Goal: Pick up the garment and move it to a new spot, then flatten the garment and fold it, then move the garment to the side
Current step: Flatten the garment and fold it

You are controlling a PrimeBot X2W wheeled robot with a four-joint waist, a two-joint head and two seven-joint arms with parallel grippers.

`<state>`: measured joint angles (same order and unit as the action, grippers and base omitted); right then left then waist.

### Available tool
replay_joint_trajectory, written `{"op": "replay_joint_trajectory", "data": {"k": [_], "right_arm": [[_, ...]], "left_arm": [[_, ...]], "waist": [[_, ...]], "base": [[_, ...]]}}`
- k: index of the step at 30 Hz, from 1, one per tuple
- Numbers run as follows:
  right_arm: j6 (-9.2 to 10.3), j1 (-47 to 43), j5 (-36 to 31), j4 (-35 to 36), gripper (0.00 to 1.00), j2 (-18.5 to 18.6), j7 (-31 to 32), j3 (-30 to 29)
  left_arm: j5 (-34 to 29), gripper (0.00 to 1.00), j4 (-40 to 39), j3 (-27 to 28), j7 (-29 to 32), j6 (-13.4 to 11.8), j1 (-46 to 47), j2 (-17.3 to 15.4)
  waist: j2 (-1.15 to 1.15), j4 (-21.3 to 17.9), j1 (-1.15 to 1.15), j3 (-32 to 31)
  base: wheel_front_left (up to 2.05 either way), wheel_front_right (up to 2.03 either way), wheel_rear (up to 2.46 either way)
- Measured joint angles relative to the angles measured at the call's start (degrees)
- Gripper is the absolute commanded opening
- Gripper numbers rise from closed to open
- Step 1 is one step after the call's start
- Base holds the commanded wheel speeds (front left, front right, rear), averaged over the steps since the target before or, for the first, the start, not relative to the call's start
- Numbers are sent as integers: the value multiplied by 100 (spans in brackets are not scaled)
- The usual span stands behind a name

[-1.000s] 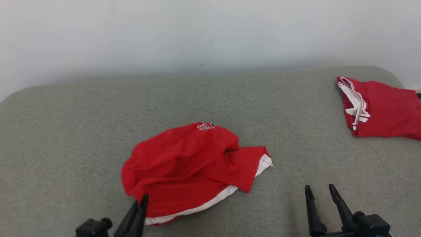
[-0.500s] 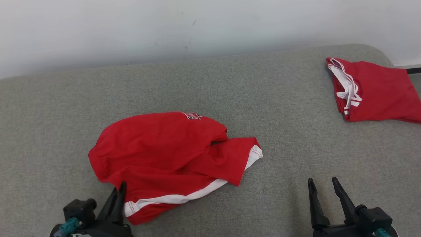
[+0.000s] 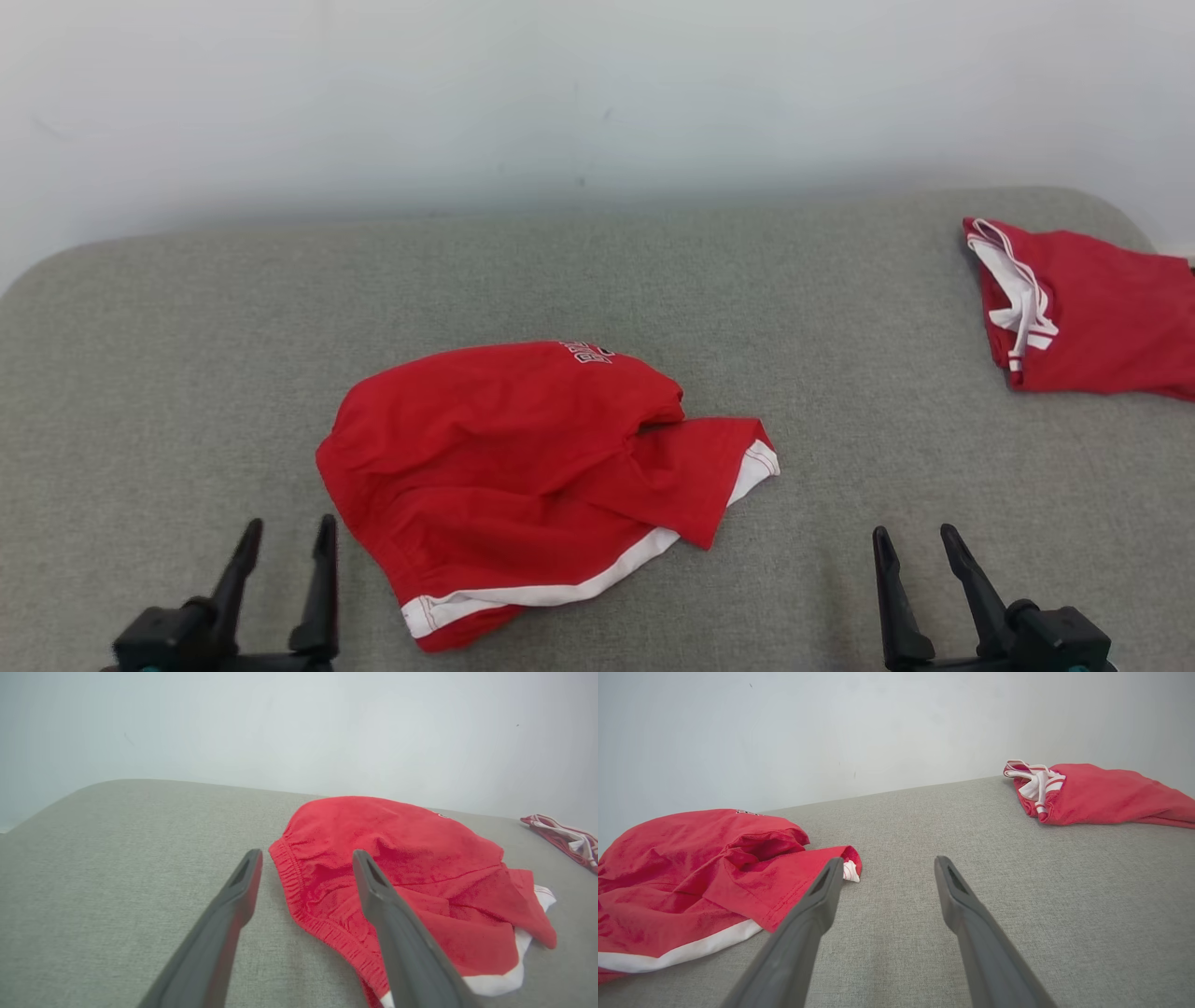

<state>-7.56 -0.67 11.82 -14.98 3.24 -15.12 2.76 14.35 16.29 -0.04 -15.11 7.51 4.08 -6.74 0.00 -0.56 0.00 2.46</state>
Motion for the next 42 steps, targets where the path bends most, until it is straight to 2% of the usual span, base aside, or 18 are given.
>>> {"op": "replay_joint_trajectory", "data": {"k": [5, 11, 25, 31, 42], "right_arm": [[0, -76, 22, 11, 100, -3, 0, 4], [0, -181, 31, 65, 100, -5, 0, -1], [0, -277, 43, -35, 100, 68, 0, -3], [1, 113, -33, -430, 100, 326, 0, 134], [0, 1475, -163, -1814, 100, 827, 268, 589]], "left_arm": [[-247, 100, -789, 475, 0, -43, -383, 121], [-432, 100, -1449, 721, -1, -186, -1005, 302], [-517, 100, -1506, 427, -1, -168, -1339, 378], [-467, 100, -1434, 230, -1, -147, -1209, 381], [-350, 100, -1280, -29, -1, -91, -938, 382]], "waist": [[-1, 114, 0, -177], [0, 183, 0, -297], [0, 280, 0, -348], [0, 363, 0, -307], [0, 704, 0, 7]], "base": [[0, 0, 0], [0, 0, 0], [0, 0, 0], [0, 0, 0], [0, 0, 0]]}}
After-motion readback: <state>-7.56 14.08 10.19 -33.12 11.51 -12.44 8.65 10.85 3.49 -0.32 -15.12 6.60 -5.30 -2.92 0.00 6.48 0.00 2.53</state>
